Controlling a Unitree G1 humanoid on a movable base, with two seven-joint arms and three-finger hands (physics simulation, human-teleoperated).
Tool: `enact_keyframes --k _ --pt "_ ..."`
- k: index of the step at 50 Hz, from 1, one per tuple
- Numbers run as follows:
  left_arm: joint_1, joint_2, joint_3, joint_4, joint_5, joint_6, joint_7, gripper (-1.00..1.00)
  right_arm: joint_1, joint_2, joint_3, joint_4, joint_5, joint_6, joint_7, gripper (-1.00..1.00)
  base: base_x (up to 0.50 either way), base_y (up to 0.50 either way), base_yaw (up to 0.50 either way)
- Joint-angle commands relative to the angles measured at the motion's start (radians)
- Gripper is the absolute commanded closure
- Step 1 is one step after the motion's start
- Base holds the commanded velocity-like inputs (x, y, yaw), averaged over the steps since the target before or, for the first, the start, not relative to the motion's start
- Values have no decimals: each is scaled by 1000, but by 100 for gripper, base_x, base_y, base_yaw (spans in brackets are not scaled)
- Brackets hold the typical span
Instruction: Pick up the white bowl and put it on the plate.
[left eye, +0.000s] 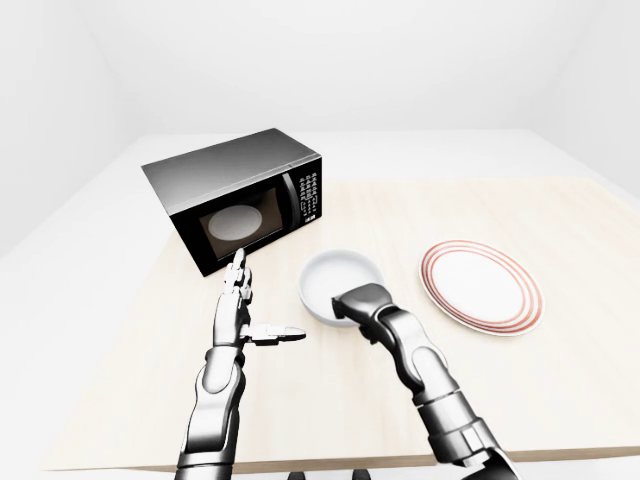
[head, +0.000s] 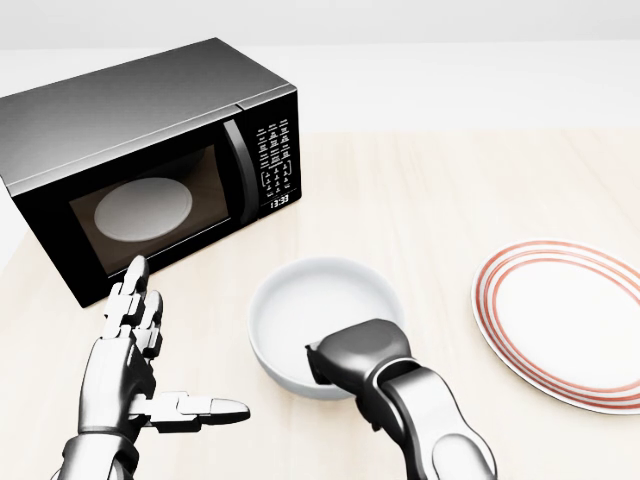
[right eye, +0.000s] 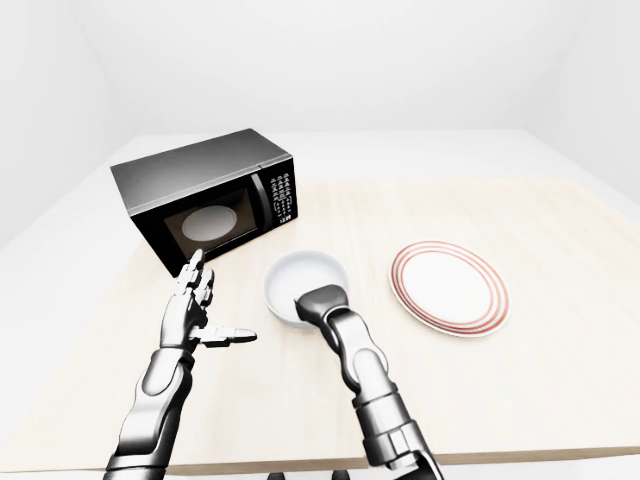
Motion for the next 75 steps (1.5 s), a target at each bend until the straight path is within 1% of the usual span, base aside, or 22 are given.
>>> enact_keyframes --k 1,14,25,36,57,63,64,69,71,75 --pt "0 0 0 0 0 0 0 -100 16 -1 5 9 -7 0 16 100 0 0 0" --pt "0 0 0 0 0 0 0 -100 12 2 5 -6 -6 0 1 100 0 0 0" --pt "0 0 0 0 0 0 0 -100 -69 12 -34 -101 58 0 -15 100 0 0 0" --pt "0 0 0 0 0 0 0 -100 -95 9 -45 -127 79 0 -37 100 0 0 0" --pt "0 0 0 0 0 0 0 -100 -121 -29 -83 -135 110 0 -94 100 0 0 0" --pt "0 0 0 0 0 0 0 -100 -142 -48 -102 -133 106 0 -154 100 0 0 0" --pt "0 0 0 0 0 0 0 -100 -152 -53 -109 -125 106 0 -181 100 0 0 0" --pt "0 0 0 0 0 0 0 -100 -175 -70 -124 -102 114 0 -225 100 0 0 0" --pt "0 0 0 0 0 0 0 -100 -187 -80 -133 -84 119 0 -260 100 0 0 0" --pt "0 0 0 0 0 0 0 -100 -193 -87 -134 -73 120 0 -270 100 0 0 0"
